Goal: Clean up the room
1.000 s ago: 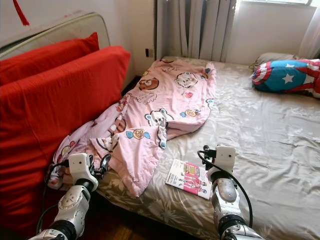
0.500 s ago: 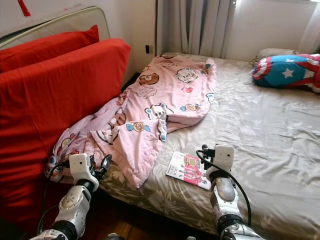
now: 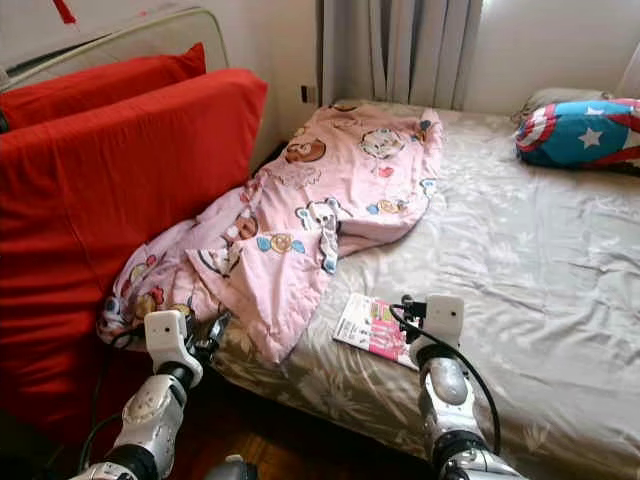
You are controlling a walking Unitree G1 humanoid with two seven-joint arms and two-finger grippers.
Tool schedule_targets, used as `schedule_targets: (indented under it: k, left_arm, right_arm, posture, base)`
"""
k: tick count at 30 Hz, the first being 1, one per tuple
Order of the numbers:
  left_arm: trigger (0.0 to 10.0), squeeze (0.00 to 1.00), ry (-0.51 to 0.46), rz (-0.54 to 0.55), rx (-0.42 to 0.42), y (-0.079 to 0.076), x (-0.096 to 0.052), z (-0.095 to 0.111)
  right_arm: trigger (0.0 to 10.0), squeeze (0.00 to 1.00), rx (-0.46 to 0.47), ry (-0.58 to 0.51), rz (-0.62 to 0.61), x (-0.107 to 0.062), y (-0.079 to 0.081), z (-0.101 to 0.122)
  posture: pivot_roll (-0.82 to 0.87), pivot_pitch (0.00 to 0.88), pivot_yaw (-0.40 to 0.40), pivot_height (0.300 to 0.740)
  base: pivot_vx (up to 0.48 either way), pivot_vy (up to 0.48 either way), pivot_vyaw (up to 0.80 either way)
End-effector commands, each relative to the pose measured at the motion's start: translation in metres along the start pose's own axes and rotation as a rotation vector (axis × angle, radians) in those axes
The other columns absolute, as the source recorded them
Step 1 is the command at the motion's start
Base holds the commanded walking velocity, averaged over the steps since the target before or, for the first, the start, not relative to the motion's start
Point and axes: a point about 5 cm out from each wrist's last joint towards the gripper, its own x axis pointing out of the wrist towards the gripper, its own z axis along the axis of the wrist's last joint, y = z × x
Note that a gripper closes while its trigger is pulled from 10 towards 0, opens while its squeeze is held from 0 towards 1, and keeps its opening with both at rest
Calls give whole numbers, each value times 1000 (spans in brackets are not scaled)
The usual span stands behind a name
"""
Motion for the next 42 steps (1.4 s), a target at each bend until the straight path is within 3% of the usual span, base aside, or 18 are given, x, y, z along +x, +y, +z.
schedule_targets:
  k: [1, 7, 13, 42]
  left_arm:
    - [10000, 0, -6, 1, 1, 1, 3, 4]
    - [10000, 0, -4, 3, 1, 1, 3, 4]
    - [10000, 0, -4, 3, 1, 2, 3, 5]
    - [10000, 0, 5, 0, 1, 1, 3, 4]
  right_arm:
    - [10000, 0, 2, -6, 7, 0, 2, 1]
    - [10000, 0, -15, 21, 2, 1, 3, -1]
    - [10000, 0, -11, 17, 8, 1, 5, 0]
    - [10000, 0, -3, 17, 26, 0, 7, -2]
  posture:
    - [-117, 0, 23, 666]
    - [-113, 6, 22, 666]
    - [-112, 12, 24, 638]
    - [-110, 23, 28, 638]
  base:
    - [0, 0, 0]
    - [0, 0, 0]
    - [0, 0, 0]
    - [0, 0, 0]
